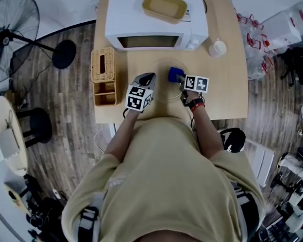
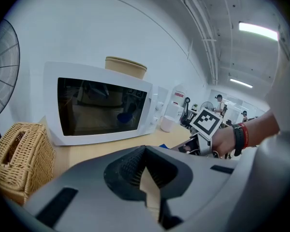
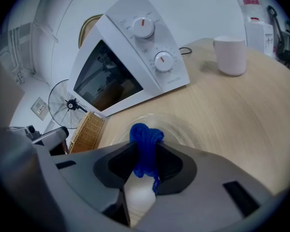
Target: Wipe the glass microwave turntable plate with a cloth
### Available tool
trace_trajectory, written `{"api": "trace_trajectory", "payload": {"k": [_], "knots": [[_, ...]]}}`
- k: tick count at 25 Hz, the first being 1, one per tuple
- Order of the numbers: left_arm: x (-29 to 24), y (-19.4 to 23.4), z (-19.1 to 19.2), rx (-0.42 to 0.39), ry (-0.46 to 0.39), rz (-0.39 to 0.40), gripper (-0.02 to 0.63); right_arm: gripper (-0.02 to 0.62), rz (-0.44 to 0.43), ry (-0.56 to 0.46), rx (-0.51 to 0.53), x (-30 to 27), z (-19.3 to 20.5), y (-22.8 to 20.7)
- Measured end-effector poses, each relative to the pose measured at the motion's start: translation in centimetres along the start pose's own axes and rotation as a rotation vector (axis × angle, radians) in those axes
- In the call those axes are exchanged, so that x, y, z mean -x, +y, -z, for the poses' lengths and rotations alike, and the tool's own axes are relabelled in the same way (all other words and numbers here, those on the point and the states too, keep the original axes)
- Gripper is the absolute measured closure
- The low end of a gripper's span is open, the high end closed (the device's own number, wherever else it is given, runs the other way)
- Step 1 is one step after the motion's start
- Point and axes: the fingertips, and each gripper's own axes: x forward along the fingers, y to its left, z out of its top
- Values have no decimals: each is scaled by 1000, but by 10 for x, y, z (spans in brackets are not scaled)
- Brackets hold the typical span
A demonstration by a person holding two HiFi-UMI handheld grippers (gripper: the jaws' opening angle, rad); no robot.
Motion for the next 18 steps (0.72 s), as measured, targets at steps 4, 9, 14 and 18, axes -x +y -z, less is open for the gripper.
{"api": "trace_trajectory", "payload": {"k": [4,9,14,18], "knots": [[12,8,3,13,-4,-26,588,472,-70,27,27,-15,8,35],[26,17,9,24,-6,-57,588,473,-140,55,56,-34,16,74],[40,28,15,38,-11,-89,588,474,-190,96,90,-51,31,105],[47,37,16,48,-17,-108,588,472,-200,124,100,-61,38,119]]}}
